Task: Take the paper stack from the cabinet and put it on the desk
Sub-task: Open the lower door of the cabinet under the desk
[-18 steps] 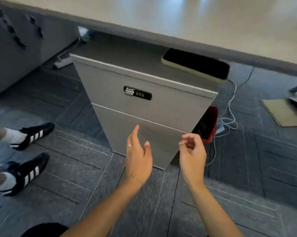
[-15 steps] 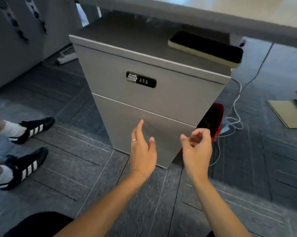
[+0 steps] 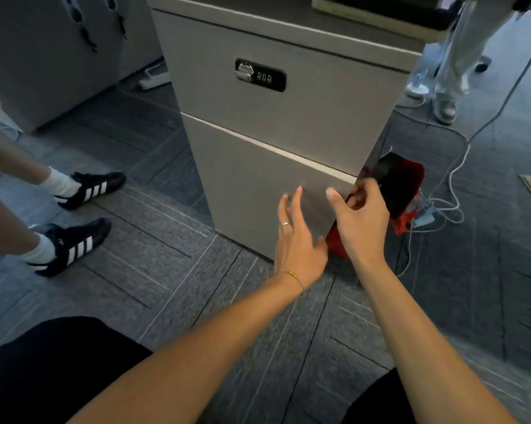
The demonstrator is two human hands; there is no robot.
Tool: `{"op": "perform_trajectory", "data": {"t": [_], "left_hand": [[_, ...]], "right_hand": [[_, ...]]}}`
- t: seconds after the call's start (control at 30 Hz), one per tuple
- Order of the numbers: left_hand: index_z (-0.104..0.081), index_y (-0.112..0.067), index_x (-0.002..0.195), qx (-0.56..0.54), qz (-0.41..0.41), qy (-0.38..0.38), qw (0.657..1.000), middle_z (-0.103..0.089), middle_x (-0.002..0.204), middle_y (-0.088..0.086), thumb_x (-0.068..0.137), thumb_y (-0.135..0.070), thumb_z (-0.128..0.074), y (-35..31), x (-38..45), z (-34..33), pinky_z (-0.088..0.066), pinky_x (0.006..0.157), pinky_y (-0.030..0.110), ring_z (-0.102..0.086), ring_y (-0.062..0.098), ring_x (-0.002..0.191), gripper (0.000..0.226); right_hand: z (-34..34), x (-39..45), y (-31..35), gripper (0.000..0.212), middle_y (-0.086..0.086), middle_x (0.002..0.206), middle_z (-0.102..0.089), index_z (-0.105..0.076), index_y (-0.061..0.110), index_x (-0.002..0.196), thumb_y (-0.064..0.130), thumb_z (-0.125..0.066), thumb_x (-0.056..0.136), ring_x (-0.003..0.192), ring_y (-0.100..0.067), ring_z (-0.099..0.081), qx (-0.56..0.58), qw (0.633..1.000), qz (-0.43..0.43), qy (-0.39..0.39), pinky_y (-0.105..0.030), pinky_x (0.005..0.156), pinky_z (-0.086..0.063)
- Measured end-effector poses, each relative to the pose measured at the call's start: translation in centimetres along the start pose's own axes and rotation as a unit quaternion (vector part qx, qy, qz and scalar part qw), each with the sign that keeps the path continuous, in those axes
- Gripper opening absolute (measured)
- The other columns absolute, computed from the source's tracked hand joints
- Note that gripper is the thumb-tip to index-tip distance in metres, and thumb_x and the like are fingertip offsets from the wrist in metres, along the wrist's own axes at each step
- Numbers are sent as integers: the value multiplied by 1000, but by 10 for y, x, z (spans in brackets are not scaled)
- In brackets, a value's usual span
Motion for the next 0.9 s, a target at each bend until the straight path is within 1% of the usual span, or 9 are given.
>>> {"op": "perform_trajectory", "data": {"t": [0.17, 0.27, 0.33, 0.43, 0.6, 0.7, 0.77, 0.83, 0.9], "left_hand": [[16, -45, 154, 6, 26, -30, 999, 9, 167, -6, 78, -39, -75, 5, -27, 1, -59, 82, 50, -51, 40, 133, 119], [23, -38, 154, 22, 53, -69, 996, 11, 166, -5, 78, -41, -73, 11, -44, 9, -59, 77, 47, -44, 41, 139, 123], [21, -33, 156, 34, 81, -103, 991, 6, 165, -4, 82, -40, -69, 18, -54, 20, -58, 79, 43, -34, 38, 145, 116], [14, -30, 158, 35, 88, -135, 986, 1, 165, -2, 86, -46, -62, 26, -69, 37, -52, 94, 43, -21, 27, 150, 106], [-9, -31, 158, 1, 84, -207, 975, -27, 159, -3, 86, -47, -51, 43, -91, 76, -53, 99, 38, -43, 19, 139, 85], [-27, -30, 154, -1, 76, -238, 968, -43, 153, -5, 87, -29, -62, 64, -106, 102, -50, 101, 39, -53, 18, 133, 76], [-43, -31, 146, -85, 110, -240, 961, -59, 139, -2, 88, -44, -54, 84, -114, 118, -55, 93, 41, -64, 18, 120, 60], [-59, -15, 132, -145, 137, -264, 944, -71, 117, 6, 91, -44, -49, 101, -119, 135, -59, 85, 42, -71, 20, 105, 51], [-63, 8, 114, -191, 158, -283, 927, -70, 96, 13, 101, -24, -47, 113, -123, 151, -62, 77, 33, -72, 16, 90, 38]], "right_hand": [[6, -26, 25, 36, 1, 60, -52, -52, 12, 77, 41, -71, 87, 55, -16, -49, -78, 991, 106, 38, -37, 58, -45], [-4, -55, 49, 41, 4, 52, -44, -43, 15, 68, 40, -70, 87, 49, -18, -45, -165, 963, 209, 49, -34, 49, -36], [-14, -72, 61, 42, 9, 51, -35, -38, 20, 65, 37, -70, 86, 47, -16, -40, -194, 942, 266, 59, -30, 48, -28], [-29, -89, 72, 43, 2, 47, -40, -39, 20, 59, 35, -70, 86, 44, -22, -46, -193, 924, 324, 70, -32, 43, -31], [-55, -116, 96, 48, 3, 45, -36, -36, 23, 55, 37, -66, 89, 41, -19, -39, -127, 910, 380, 107, -29, 46, -24], [-83, -133, 107, 54, -3, 43, -47, -49, 12, 49, 36, -54, 97, 39, -22, -44, -76, 901, 389, 178, -37, 43, -36], [-102, -145, 114, 55, -4, 43, -48, -55, 9, 48, 32, -51, 98, 38, -23, -45, -50, 895, 388, 214, -42, 43, -38], [-119, -157, 122, 57, -4, 41, -45, -54, 9, 47, 34, -53, 98, 38, -22, -43, -33, 895, 379, 232, -40, 43, -36], [-135, -168, 131, 58, -2, 39, -36, -47, 9, 45, 35, -58, 95, 38, -20, -37, -12, 897, 363, 251, -34, 43, -31]]}}
Point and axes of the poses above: each hand's wrist, its own x-axis towards the middle knuckle, its own z-axis out of the back of the hand, y = z × x, the point moved 8 cm from there along x, towards the middle knuckle
